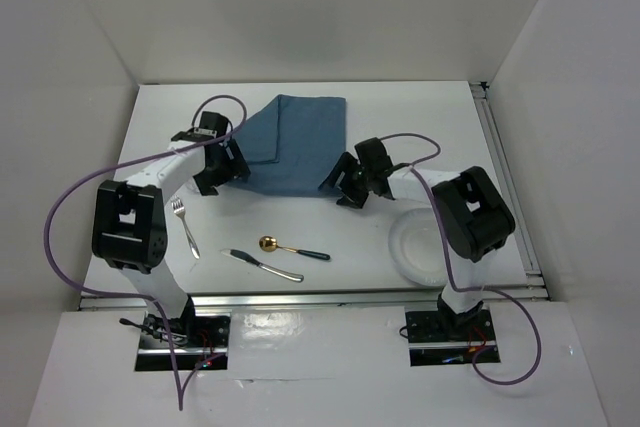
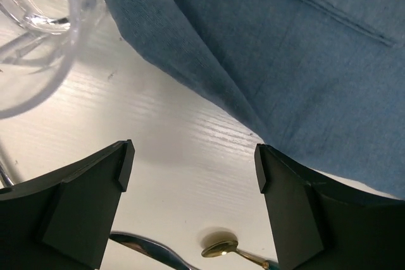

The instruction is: Set the dinner table for one person

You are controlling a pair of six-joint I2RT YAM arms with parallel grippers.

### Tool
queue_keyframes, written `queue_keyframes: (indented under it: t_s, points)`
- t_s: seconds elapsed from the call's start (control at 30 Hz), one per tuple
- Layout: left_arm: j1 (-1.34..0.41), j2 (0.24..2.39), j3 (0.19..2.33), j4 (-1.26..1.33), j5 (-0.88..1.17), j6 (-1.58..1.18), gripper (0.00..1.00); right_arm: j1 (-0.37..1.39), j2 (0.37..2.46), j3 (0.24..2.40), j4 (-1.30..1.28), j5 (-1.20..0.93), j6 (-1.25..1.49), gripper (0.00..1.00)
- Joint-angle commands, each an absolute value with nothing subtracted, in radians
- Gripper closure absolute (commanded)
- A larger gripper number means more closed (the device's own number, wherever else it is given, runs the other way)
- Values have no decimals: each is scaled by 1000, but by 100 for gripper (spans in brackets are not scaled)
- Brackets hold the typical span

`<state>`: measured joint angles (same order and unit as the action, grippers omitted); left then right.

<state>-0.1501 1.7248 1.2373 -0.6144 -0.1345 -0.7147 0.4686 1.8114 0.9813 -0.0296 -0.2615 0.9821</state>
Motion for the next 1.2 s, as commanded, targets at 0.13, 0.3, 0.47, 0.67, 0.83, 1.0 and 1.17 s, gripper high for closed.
queue_keyframes:
  t_s: [0.13, 0.3, 0.47, 0.67, 0.83, 1.0, 1.17]
  points:
    - [-155, 1724, 1292, -586, -65, -704, 6, 422, 1902, 1062, -32, -68, 1089, 89]
    - [-164, 1684, 1290, -595, -6, -660, 6, 312, 1766, 907, -32, -34, 1075, 100]
    - [-209, 1666, 1310, -614, 25, -624, 6, 193, 1614, 801, -32, -58, 964, 100]
    - [-218, 1647, 1273, -637, -9, -731, 10, 173, 1594, 819, -107, -71, 850, 99]
    - [-209, 1618, 1214, -690, -86, -856, 10, 173, 1575, 828, -120, -95, 824, 31]
    - [-137, 1592, 1086, -611, -9, -908, 10, 155, 1517, 818, -167, -95, 813, 22]
    - [-137, 1666, 1086, -565, 23, -917, 8, 137, 1480, 781, -167, -117, 813, 19]
